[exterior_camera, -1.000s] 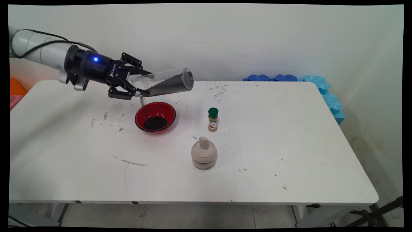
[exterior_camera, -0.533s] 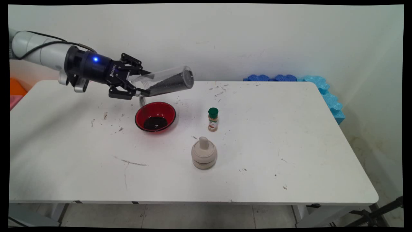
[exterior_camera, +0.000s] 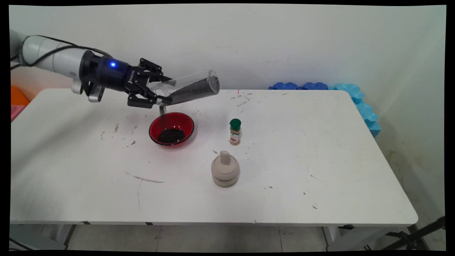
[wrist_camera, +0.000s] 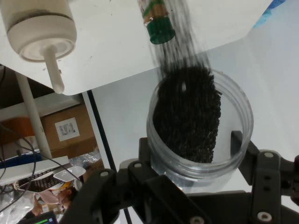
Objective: Pour the black seasoning powder in the red bowl
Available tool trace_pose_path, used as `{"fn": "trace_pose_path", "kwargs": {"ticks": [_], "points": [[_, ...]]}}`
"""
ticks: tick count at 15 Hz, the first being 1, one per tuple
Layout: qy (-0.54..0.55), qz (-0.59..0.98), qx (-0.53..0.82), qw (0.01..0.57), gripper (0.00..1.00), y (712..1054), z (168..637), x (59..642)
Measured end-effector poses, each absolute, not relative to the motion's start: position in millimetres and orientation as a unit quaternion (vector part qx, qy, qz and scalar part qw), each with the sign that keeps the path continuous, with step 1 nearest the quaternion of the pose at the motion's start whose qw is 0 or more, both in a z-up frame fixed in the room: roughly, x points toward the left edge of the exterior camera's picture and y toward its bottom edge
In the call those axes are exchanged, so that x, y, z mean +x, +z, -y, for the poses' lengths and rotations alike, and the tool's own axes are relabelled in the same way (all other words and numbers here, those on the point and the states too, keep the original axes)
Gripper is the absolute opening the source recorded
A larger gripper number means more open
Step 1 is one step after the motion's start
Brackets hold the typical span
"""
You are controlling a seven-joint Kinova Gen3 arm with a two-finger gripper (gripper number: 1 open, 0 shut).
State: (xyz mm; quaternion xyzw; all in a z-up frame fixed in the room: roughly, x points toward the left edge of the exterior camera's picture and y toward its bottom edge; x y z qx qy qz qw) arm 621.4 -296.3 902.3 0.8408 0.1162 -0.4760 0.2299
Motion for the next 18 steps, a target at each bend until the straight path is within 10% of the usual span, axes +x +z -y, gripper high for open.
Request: {"fn": "trace_pose_path", "kwargs": {"ticks": [18], "points": [[-0.479,-0.125,0.835,0.240,0.00,904.6,294.1,631.0]]}}
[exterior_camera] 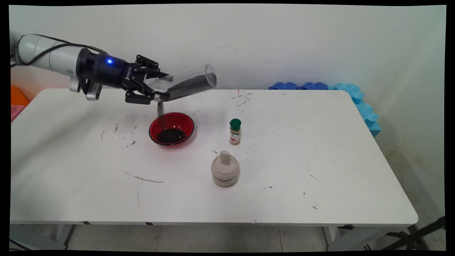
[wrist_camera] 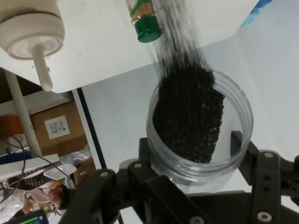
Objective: Pour the black seasoning powder in the red bowl
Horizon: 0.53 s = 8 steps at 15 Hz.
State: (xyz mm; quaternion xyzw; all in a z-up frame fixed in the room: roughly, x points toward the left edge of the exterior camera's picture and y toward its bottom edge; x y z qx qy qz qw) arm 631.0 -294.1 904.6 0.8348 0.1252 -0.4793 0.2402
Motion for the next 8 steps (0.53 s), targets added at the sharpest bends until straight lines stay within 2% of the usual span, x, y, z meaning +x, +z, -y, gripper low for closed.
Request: {"fn": "trace_pose_path", "kwargs": {"ticks": [8], "points": [[-0.480,-0.126,0.834,0.243,0.00,905.1,293.8,633.1]]}}
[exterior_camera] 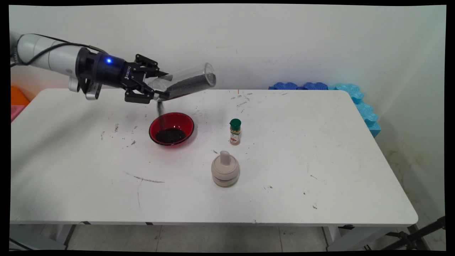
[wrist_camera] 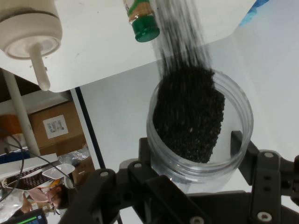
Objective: Pour the black seasoning powder in the red bowl
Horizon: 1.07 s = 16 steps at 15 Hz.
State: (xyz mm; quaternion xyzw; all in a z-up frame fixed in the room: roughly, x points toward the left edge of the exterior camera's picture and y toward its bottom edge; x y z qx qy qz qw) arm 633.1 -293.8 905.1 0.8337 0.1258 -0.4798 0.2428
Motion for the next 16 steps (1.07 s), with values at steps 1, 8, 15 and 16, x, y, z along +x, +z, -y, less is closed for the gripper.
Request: {"fn": "trace_pose_path", "kwargs": {"ticks": [1,8,15,16], "points": [[-0.480,-0.126,0.834,0.243,0.00,905.0,294.0,633.3],[-0.479,-0.126,0.833,0.245,0.00,904.9,297.3,633.0],[-0.479,-0.123,0.834,0.246,0.00,905.9,294.3,633.5],[-0.479,-0.123,0.834,0.246,0.00,906.2,294.1,633.5]]}}
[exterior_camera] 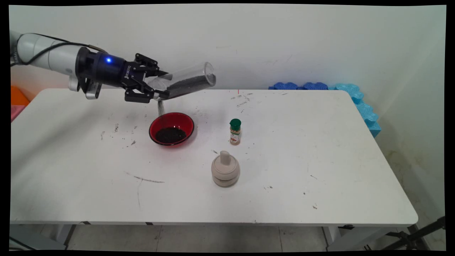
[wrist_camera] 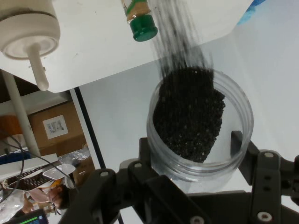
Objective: Pour the black seasoning powder in the red bowl
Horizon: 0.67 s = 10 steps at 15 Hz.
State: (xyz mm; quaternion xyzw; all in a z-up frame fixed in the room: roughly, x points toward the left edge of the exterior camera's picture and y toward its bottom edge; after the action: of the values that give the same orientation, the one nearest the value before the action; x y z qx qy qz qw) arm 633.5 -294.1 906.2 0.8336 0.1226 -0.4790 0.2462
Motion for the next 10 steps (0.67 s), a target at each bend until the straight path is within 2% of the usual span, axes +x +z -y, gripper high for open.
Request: {"fn": "trace_pose_path", "kwargs": {"ticks": [10], "points": [[-0.466,-0.051,0.836,0.286,0.00,919.7,296.5,630.0]]}}
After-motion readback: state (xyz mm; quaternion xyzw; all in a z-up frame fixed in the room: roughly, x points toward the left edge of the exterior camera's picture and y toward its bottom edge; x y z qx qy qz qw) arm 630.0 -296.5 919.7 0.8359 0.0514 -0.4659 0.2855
